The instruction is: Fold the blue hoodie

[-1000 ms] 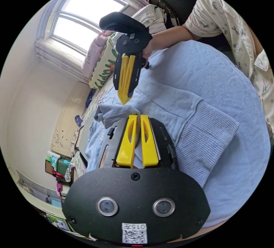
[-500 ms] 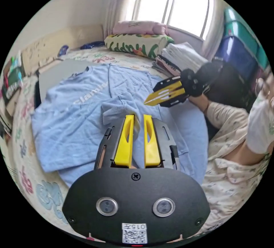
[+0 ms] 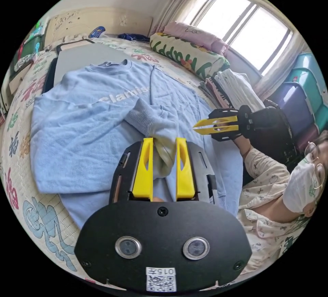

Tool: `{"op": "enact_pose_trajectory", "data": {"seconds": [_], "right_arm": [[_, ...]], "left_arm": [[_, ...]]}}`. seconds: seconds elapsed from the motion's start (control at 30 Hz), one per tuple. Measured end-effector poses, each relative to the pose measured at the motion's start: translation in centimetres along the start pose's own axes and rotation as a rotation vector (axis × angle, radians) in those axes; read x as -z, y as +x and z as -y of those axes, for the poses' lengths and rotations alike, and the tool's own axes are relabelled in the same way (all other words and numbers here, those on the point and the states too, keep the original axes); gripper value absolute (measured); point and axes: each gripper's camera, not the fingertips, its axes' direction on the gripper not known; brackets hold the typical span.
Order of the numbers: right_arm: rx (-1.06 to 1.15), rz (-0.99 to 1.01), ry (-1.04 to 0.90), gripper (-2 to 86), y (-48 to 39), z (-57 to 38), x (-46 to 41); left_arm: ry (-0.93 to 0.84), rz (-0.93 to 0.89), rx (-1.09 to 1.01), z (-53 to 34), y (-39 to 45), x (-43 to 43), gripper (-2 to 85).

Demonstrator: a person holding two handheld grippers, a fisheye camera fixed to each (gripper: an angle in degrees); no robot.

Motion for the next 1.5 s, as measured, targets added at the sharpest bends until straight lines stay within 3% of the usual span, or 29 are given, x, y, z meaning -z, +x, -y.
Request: {"op": "enact_pose_trajectory", "data": {"seconds": [0.1,0.23,0.37,0.47,0.73,0.9,1.1,1.33,1.5], "right_arm": [[-0.004,0.092,0.046,4.1,1.5,-0.5,1.6],[-0.017,0.36,0.152,7.5,5.3,-2.3,4.9],[-0.129,0.339,0.233,10.8,6.8,-1.8,6.3],[-0.246,0.212,0.222,12.9,6.6,-0.4,5.7],[-0.156,0.096,0.122,16.2,2.2,3.7,4.8],[-0.354,0.079,0.176,12.6,4.7,3.4,5.0],[-0.341,0.086,0.016,7.1,4.9,4.8,1.9],[-0.39,0.024,0.017,1.4,5.1,5.0,2.1],[-0.517,-0.071,0.034,-0.2,5.0,2.2,5.0]], "left_arm": [[0.056,0.045,-0.267,-2.2,5.2,0.3,4.4],[-0.021,0.432,-0.764,-8.8,16.1,-5.2,4.2],[-0.008,0.704,-1.01,-15.3,20.3,-10.1,3.2],[0.004,0.754,-1.073,-18.0,21.1,-11.7,2.0],[0.026,0.776,-1.091,-21.7,21.5,-13.7,1.4],[0.044,0.801,-1.116,-23.3,21.9,-14.7,1.6],[0.053,0.762,-1.075,-23.3,21.8,-14.3,2.2],[0.183,0.662,-0.916,-20.9,19.9,-7.7,5.1],[0.362,0.711,-0.619,-19.4,13.7,1.7,4.9]]}}
